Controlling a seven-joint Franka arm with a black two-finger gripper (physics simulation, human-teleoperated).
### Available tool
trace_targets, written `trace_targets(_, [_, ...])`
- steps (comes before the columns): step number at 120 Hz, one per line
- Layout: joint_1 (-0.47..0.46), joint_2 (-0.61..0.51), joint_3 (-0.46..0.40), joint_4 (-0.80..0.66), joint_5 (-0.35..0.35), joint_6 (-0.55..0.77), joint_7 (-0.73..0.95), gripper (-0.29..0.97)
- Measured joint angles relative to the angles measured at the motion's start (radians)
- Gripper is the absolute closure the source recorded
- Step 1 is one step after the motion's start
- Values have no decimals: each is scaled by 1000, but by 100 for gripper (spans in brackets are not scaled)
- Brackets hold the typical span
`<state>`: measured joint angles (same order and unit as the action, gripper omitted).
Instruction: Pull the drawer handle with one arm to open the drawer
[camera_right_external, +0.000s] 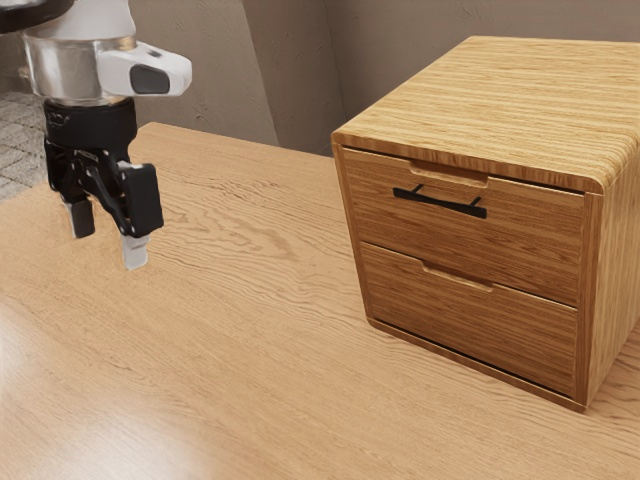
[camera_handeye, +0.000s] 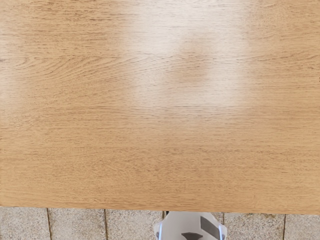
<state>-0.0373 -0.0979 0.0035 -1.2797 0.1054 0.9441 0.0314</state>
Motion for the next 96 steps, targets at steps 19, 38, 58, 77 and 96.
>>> trace_targets(19, [-2, 14, -1, -16, -11, 225, 4, 0])
trace_targets(38, [-5, 38, -7, -24, 0, 313, 48, 0])
trace_targets(58, [-14, -133, -53, -332, 18, 606, 276, 0])
trace_targets(77, [-15, -195, -240, -500, 47, 879, 509, 0])
trace_targets(96, [-15, -234, -305, -528, 98, 1036, 699, 0])
